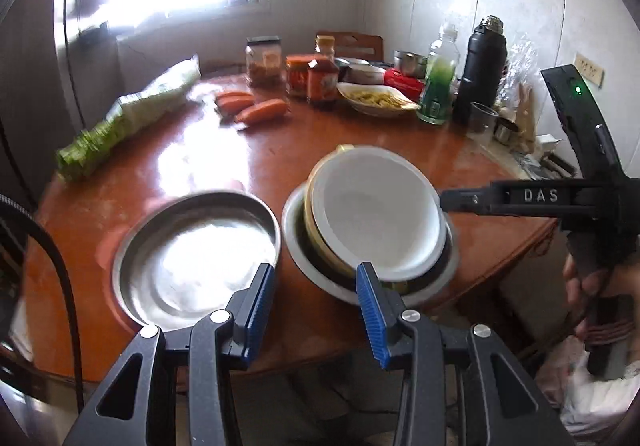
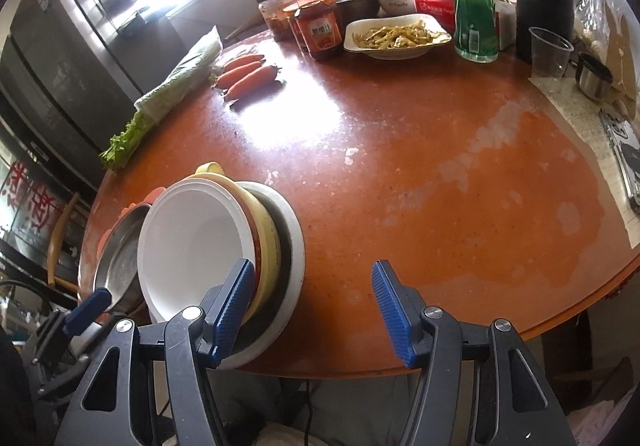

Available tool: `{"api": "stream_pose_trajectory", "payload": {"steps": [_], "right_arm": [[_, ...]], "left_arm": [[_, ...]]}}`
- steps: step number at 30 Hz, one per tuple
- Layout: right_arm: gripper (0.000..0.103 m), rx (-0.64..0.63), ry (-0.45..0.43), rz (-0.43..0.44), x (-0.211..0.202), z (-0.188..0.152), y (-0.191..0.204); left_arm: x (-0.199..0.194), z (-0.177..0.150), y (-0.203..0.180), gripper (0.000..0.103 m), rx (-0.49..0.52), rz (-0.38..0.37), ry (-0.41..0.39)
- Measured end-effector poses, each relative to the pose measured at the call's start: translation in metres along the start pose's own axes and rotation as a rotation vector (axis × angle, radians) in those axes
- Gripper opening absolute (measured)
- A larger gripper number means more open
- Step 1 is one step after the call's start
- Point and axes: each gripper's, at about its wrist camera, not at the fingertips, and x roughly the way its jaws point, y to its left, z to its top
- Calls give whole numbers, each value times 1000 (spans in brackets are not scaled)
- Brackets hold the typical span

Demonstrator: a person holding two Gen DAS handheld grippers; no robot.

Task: Organize plates and bowls
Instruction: 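Grasp the rim of the bowl stack with the left tool, then lift the bowl stack with the left tool and lower it onto the metal tray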

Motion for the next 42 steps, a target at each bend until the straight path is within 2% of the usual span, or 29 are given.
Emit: {"api": "stream_pose_trajectory", "payload": {"steps": [3,5,8,12,15,18,21,28,35,42], "right_arm": [[62,4,0,2,2,0,-3],[61,5,3,0,4,1,-5],[60,7,1,12,5,0,-7],[51,23,11,41,8,-2,-16],[49,48,14,50,11,-1,-24],[49,80,9,106,10,1,-33],[49,69,21,72,14,3,-33],[49,72,36,133,22,7,-31],[49,76,44,149,25,11,-33],[28,31,52,147,27,12,-23]], "left_arm": [[4,-6,5,42,-50,-64,41],[6,-7,5,42,-50,-48,44],[13,-4,5,42,-68,-65,52],[27,-2,7,42,-94,-84,86],[31,0,10,42,-114,-85,89],[33,2,12,42,-119,-63,90],[37,4,14,42,-125,-62,106],[44,9,18,42,-158,-105,126],[48,14,14,42,-142,-88,126],[52,18,15,42,-157,-87,121]]}}
